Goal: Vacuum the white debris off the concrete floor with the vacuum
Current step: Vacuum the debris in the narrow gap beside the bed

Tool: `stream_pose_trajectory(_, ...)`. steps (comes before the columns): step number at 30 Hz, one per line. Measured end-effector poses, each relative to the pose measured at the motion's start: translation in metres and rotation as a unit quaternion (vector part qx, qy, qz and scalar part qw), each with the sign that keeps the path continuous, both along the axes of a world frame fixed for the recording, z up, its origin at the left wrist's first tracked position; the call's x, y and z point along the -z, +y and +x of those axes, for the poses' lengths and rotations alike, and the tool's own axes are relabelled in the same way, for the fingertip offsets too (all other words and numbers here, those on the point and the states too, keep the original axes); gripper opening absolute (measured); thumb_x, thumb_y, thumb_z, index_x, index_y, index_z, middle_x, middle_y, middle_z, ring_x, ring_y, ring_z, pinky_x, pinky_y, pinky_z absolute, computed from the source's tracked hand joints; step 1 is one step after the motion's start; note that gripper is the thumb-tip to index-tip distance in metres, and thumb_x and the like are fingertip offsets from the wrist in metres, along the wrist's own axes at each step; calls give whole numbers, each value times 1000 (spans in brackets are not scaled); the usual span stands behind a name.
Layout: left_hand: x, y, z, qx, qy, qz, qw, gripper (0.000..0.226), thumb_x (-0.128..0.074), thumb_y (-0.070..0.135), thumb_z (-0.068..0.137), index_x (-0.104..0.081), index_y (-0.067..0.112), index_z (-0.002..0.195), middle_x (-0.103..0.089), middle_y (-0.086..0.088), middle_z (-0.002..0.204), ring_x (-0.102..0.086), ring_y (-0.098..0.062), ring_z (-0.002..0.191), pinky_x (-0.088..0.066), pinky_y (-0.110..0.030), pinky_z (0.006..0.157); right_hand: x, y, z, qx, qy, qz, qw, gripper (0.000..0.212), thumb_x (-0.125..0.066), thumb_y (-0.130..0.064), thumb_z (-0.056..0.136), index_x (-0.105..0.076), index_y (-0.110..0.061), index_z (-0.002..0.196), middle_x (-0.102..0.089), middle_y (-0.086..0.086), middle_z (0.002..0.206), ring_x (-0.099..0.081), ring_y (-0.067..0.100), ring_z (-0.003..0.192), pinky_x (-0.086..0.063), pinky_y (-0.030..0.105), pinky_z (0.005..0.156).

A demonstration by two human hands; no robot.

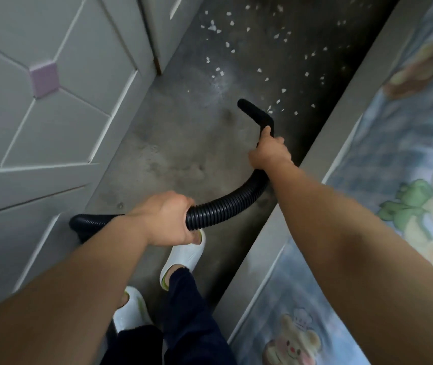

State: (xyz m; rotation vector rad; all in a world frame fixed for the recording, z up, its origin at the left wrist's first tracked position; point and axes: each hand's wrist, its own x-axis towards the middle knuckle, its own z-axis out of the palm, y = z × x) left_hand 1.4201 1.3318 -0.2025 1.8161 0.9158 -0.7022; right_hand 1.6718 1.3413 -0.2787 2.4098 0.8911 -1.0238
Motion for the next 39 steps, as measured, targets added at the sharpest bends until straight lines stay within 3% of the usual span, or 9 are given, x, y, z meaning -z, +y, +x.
stream_pose_trajectory(3, -10, 21, 25, -8, -11, 17, 1000, 27, -71, 36, 55, -50, 29, 69, -54, 9, 61, -50, -4, 55, -34, -23, 47, -18, 15, 37, 235, 19, 91, 967, 90, -54, -20, 93, 11, -7, 154, -27, 21, 150, -42, 38, 128, -44, 44, 101)
stream_pose_trajectory(6, -23, 42, 49, -18, -45, 53, 997, 25, -70, 27, 61, -46, 28, 67, -53, 7, 61, -53, -12, 58, -34, -24, 48, -36, 26, 71, 385, 36, 159, 908, 68, -58, -22, 90, -28, -3, 148, -39, 16, 142, -53, 32, 103, -50, 35, 82)
stream_pose_trajectory(9, -36, 63, 75, -10, -65, 78, 995, 29, -69, 24, 63, -44, 29, 77, -53, 6, 65, -57, -23, 69, -36, -27, 54, -54, 35, 100, 450, 40, 219, 865, 56, -63, -23, 85, -45, -9, 137, -44, 12, 135, -54, 30, 95, -55, 40, 85)
stream_pose_trajectory(13, -46, 90, 110, 20, -87, 90, 992, 60, -68, 17, 66, -41, 38, 115, -56, 5, 82, -60, -26, 78, -49, -34, 65, -72, 59, 125, 471, 44, 272, 838, 54, -65, -19, 82, -47, -10, 132, -49, 13, 130, -56, 31, 96, -55, 46, 88)
stream_pose_trajectory(18, -36, 136, 159, 44, -139, 130, 981, 92, -67, 37, 79, -1, 55, 140, -58, 6, 108, -58, -22, 86, -46, -34, 72, -78, 106, 165, 484, 33, 312, 817, 49, -65, -19, 83, -46, -8, 127, -55, 15, 122, -58, 33, 104, -54, 45, 88)
stream_pose_trajectory(22, -17, 180, 195, 74, -208, 165, 961, 104, -60, 23, 86, 24, 62, 134, -46, 3, 105, -55, -21, 70, -41, -34, 63, -64, 149, 198, 478, 21, 328, 815, 48, -63, -23, 87, -47, -5, 128, -56, 13, 121, -54, 26, 92, -47, 32, 70)
stream_pose_trajectory(27, 15, 232, 234, 100, -217, 132, 962, 106, -60, 15, 85, 18, 70, 131, -42, 3, 98, -52, -19, 72, -47, -37, 69, -29, 183, 237, 481, 24, 348, 805, 47, -62, -23, 88, -46, -5, 128, -57, 14, 118, -56, 27, 93, -49, 35, 74)
stream_pose_trajectory(31, 68, 262, 290, 104, -223, 129, 961, 108, -62, 14, 82, 16, 68, 134, -44, 4, 98, -55, -19, 76, -50, -40, 73, 15, 213, 289, 469, 10, 366, 803, 50, -61, -24, 90, -42, -4, 132, -54, 15, 122, -50, 20, 88, -39, 26, 63)
stream_pose_trajectory(39, 219, 299, 393, 103, -263, 196, 939, 117, -63, 7, 74, 18, 68, 132, -37, 7, 91, -53, -21, 72, -36, -29, 60, 142, 269, 382, 427, -22, 392, 815, 56, -60, -24, 92, -35, -8, 139, -48, 16, 133, -55, 31, 114, -52, 41, 91)
